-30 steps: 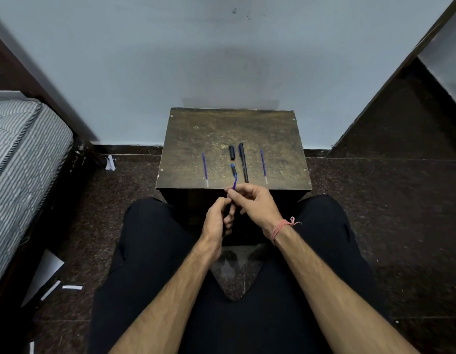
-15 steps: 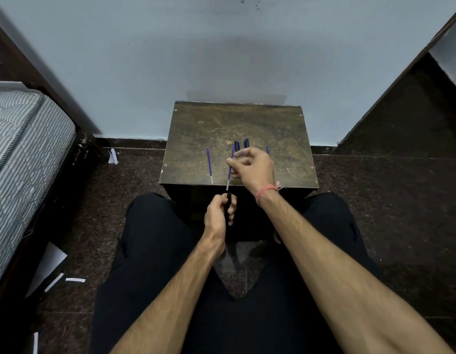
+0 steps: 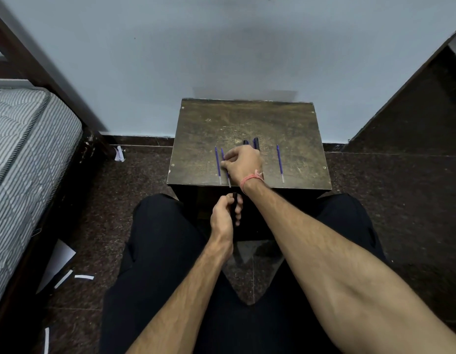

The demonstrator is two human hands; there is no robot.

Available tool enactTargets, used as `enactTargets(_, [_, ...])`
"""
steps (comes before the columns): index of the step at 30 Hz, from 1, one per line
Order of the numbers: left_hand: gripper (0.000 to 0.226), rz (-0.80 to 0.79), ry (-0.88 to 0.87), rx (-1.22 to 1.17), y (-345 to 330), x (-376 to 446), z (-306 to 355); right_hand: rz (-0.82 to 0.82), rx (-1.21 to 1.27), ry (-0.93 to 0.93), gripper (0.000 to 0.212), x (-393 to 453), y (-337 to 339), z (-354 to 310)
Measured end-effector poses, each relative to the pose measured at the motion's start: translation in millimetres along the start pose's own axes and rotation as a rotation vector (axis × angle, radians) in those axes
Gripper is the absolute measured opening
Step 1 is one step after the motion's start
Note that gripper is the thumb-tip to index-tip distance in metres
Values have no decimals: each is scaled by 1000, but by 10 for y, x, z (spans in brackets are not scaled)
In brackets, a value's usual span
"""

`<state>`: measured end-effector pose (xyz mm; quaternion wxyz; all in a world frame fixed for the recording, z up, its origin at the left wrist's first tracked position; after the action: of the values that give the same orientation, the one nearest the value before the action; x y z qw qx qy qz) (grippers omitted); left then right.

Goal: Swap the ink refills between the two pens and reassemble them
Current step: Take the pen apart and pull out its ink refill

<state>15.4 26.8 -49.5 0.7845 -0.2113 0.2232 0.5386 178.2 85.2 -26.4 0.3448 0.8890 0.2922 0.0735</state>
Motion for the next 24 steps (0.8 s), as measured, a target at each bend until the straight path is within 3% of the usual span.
enactTargets(7, [33, 10, 22, -51, 18, 4, 25, 7, -158, 121, 10, 102, -58, -190])
enactTargets(19, [34, 9, 38, -76, -15, 4, 3, 55, -130, 77, 14, 45, -10, -178])
enactTargets(24, [35, -46, -6, -60, -65, -3, 36, 108, -68, 135, 3, -72, 236, -139])
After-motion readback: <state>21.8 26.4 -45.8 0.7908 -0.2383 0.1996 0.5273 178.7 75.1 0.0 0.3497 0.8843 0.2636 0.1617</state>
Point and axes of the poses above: each hand's wrist, its own x-axis towards the middle knuckle, its own y-axis out of the back of the hand, z = x × y, the point moved 7 cm from there along x, towards the middle knuckle, and after that the axes turned 8 degrees about z, right-handed, at the moved point
